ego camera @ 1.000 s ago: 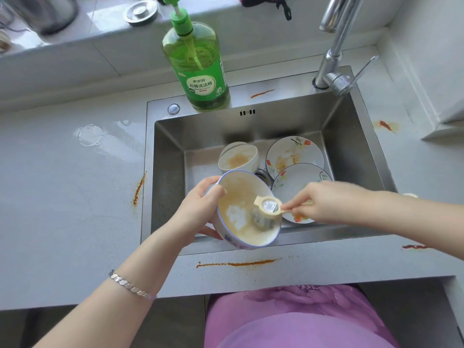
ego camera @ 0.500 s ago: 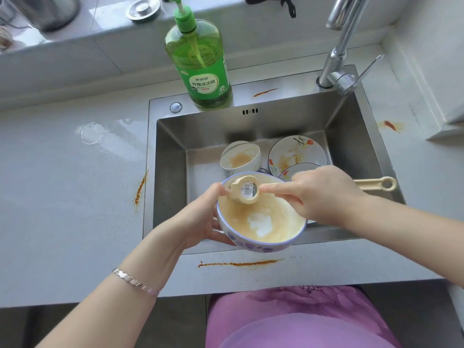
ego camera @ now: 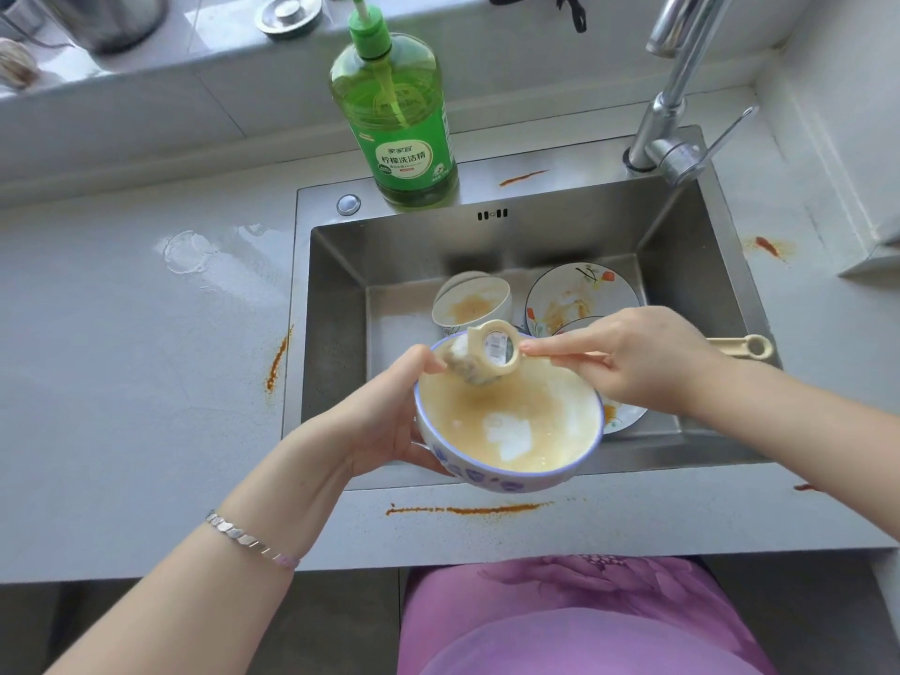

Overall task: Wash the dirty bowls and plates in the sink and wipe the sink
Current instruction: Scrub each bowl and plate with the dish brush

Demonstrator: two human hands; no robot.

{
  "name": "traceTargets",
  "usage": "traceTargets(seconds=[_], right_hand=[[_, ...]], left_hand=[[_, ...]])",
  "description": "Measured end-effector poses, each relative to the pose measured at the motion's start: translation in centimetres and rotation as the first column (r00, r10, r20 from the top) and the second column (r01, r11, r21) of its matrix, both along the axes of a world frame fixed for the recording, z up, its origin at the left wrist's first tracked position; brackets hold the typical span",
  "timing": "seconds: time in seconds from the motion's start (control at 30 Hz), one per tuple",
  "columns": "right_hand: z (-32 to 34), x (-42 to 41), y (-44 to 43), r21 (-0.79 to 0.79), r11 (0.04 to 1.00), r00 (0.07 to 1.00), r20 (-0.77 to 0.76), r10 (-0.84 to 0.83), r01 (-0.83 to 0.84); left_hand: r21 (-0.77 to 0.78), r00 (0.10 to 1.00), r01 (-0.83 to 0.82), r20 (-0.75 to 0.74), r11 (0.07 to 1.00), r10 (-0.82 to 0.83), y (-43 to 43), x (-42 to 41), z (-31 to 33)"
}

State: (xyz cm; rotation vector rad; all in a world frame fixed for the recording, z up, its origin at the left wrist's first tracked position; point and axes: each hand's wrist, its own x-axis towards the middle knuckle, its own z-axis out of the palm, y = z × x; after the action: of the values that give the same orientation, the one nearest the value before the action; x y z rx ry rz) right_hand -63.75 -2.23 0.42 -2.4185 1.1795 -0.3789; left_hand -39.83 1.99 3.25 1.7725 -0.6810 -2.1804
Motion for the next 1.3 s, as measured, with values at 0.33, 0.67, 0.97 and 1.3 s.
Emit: traceTargets(seconds=[0.33, 0.67, 0.97, 1.3], right_hand=[[0.3, 0.3, 0.1, 0.085, 0.994, 0.997, 0.025, -0.073, 0.070], [1.0, 0.0, -0.3, 0.192, 0.972, 0.976, -0.195, -0.096, 0.134], [0.6, -0.5, 2.4, 0.905, 0.394, 0.885, 0.044, -0.463, 0.161], [-1.0, 2.3, 2.6, 0.967, 0.096, 0.363, 0.180, -0.914, -0.238]], left_hand=[[0.009, 0.999, -0.045, -0.005, 0.999, 0.045, 0.3, 0.6, 0.0], [-0.065, 0.986, -0.165, 0.013, 0.984, 0.166, 0.6, 0.9, -0.2], [-0.487, 0.861, -0.220, 0.310, 0.845, 0.402, 0.1, 0.1, -1.0], [-0.287, 0.919, -0.369, 0.031, 0.884, 0.394, 0.5, -0.7, -1.7]])
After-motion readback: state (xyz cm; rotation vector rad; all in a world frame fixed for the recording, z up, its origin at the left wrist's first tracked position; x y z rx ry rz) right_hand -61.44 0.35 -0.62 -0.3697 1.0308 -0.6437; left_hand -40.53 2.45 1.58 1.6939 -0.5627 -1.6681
